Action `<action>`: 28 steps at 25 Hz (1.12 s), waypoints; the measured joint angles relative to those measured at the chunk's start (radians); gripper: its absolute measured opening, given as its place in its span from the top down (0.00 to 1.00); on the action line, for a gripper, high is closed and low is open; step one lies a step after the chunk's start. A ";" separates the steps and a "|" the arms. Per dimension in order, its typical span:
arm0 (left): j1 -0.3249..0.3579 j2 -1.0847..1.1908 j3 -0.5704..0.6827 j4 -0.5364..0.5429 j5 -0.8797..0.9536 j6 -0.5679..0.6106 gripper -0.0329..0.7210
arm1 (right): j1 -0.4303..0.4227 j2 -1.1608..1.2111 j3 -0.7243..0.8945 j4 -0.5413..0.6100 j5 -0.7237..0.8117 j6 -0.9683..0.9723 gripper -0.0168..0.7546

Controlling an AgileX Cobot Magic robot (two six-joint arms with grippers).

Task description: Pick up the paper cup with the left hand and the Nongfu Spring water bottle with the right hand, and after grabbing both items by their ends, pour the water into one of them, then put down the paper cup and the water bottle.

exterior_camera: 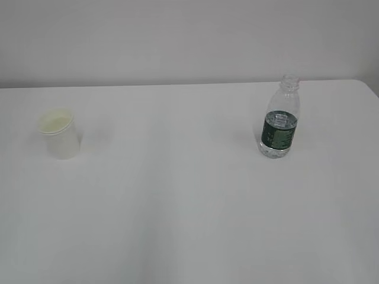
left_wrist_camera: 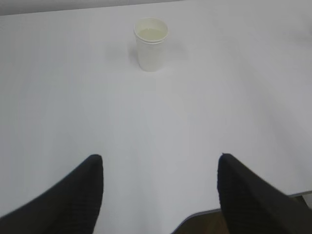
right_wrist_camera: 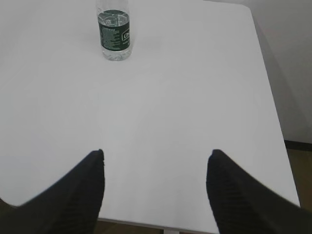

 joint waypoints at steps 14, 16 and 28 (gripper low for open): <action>0.000 0.000 0.000 0.000 0.000 0.000 0.26 | 0.000 0.000 0.000 0.000 0.000 -0.001 0.33; 0.000 0.000 0.000 0.000 0.000 0.000 0.26 | 0.000 0.000 0.000 0.000 0.000 -0.001 0.33; 0.000 0.000 0.000 -0.039 0.000 0.000 0.22 | 0.000 0.000 0.000 0.075 0.000 -0.101 0.26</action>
